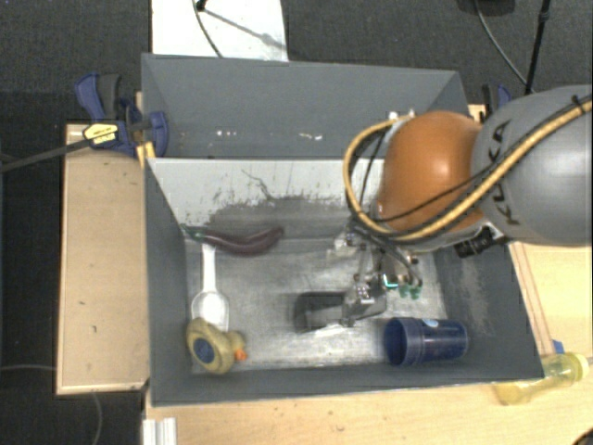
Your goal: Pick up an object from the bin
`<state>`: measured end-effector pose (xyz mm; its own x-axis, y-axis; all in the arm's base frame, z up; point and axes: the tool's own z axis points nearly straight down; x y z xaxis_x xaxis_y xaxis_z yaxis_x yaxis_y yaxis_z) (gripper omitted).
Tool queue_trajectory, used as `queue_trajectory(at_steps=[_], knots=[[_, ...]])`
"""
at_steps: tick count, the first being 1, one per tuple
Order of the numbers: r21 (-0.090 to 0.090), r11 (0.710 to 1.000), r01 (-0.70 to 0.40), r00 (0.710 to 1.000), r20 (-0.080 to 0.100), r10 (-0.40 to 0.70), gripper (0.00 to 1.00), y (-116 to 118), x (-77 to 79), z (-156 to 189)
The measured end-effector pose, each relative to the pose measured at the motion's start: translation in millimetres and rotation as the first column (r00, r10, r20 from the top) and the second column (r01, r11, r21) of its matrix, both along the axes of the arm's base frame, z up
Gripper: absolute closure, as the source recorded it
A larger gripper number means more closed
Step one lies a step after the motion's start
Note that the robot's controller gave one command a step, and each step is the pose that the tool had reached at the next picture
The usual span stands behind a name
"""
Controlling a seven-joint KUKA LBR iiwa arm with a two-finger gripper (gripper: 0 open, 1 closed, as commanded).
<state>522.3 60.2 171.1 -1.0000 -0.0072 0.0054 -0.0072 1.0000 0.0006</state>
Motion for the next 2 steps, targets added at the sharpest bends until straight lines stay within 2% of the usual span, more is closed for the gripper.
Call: queue_trajectory(at_steps=[1, 2], knots=[[0.0, 1.0, 0.001, 1.0, 0.008, -0.001, 0.0, -0.3, 1.9, 4.1], [-0.005, 0.999, 0.053, 0.998, -0.028, -0.054, 1.0, 4.4, 9.4, -88.8]])
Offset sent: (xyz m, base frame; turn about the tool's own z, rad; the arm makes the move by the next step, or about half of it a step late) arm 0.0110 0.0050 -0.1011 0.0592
